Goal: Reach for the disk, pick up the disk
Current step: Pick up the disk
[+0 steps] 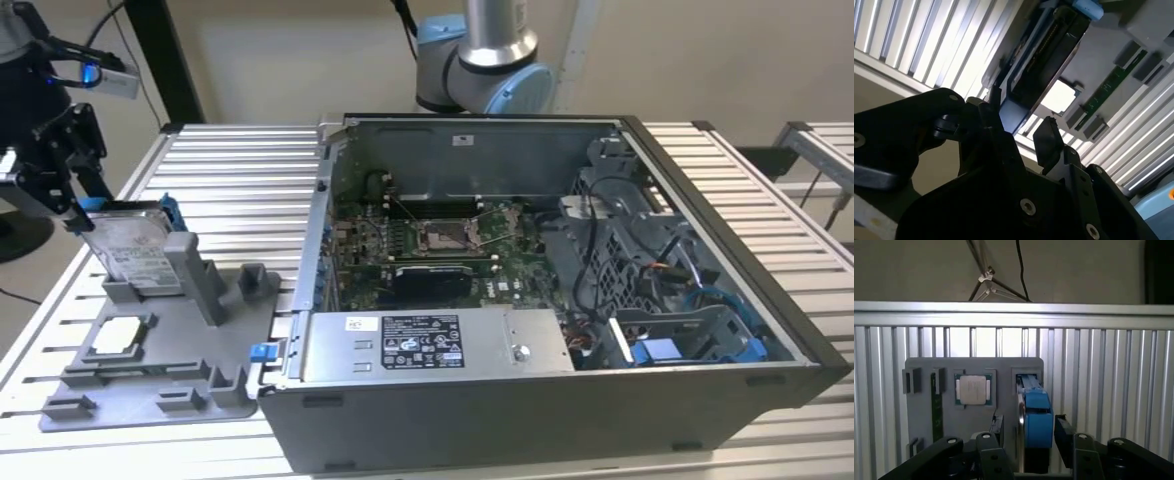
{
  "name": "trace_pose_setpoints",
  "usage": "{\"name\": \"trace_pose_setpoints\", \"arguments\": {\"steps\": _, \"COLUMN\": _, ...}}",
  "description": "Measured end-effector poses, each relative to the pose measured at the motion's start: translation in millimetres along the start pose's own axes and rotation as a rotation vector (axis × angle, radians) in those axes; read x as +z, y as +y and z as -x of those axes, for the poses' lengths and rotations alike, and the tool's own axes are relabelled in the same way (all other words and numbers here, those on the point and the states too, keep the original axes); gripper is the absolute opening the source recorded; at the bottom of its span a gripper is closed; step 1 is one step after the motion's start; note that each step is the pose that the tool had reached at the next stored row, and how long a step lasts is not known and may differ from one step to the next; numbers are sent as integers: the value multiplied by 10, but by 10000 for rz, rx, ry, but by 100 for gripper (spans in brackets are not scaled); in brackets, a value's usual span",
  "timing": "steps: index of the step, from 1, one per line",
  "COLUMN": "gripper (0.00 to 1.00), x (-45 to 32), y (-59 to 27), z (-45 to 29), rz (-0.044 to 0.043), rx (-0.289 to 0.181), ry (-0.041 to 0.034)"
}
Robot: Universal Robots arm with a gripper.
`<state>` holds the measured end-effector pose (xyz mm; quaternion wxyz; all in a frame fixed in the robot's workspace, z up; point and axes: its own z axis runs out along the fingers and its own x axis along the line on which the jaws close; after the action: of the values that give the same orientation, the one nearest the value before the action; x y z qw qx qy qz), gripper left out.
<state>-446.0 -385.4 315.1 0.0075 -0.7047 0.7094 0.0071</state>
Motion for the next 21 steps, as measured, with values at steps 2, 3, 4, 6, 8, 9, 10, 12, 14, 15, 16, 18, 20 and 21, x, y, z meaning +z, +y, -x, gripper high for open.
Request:
{"name": "trace_pose_setpoints", "arguments": {"steps": 2, "gripper": 100, "x": 38, "y": -2, "z": -1, "rz": 0, "rx": 0, "ry": -4}}
{"name": "trace_pose_setpoints", "arguments": {"steps": 3, "gripper": 100, "x": 72, "y": -3, "z": -1, "rz": 1, "rx": 0, "ry": -6}}
{"name": "trace_pose_setpoints", "arguments": {"steps": 4, "gripper": 100, "x": 92, "y": -4, "z": -2, "rz": 0, "rx": 0, "ry": -8}}
{"name": "trace_pose_setpoints", "arguments": {"steps": 6, "gripper": 100, "x": 128, "y": -6, "z": -3, "rz": 0, "rx": 0, "ry": -15}}
{"name": "trace_pose_setpoints", "arguments": {"steps": 8, "gripper": 100, "x": 164, "y": -8, "z": -3, "rz": 0, "rx": 0, "ry": -18}}
{"name": "trace_pose_setpoints", "arguments": {"steps": 9, "gripper": 100, "x": 182, "y": -9, "z": -4, "rz": 2, "rx": -1, "ry": -19}}
{"name": "trace_pose_setpoints", "arguments": {"steps": 10, "gripper": 100, "x": 200, "y": -10, "z": -4, "rz": 1, "rx": -1, "ry": -21}}
{"name": "trace_pose_setpoints", "arguments": {"steps": 12, "gripper": 100, "x": 237, "y": -13, "z": -5, "rz": 0, "rx": -1, "ry": -25}}
{"name": "trace_pose_setpoints", "arguments": {"steps": 14, "gripper": 100, "x": 273, "y": -16, "z": -6, "rz": 1, "rx": -1, "ry": -28}}
{"name": "trace_pose_setpoints", "arguments": {"steps": 15, "gripper": 100, "x": 291, "y": -17, "z": -6, "rz": 1, "rx": -1, "ry": -30}}
{"name": "trace_pose_setpoints", "arguments": {"steps": 16, "gripper": 100, "x": 310, "y": -17, "z": -6, "rz": 1, "rx": -1, "ry": -31}}
{"name": "trace_pose_setpoints", "arguments": {"steps": 18, "gripper": 100, "x": 346, "y": -19, "z": -7, "rz": 1, "rx": -2, "ry": -35}}
{"name": "trace_pose_setpoints", "arguments": {"steps": 20, "gripper": 100, "x": 383, "y": -19, "z": -8, "rz": 1, "rx": -1, "ry": -40}}
{"name": "trace_pose_setpoints", "arguments": {"steps": 21, "gripper": 100, "x": 401, "y": -20, "z": -8, "rz": 1, "rx": -2, "ry": -43}}
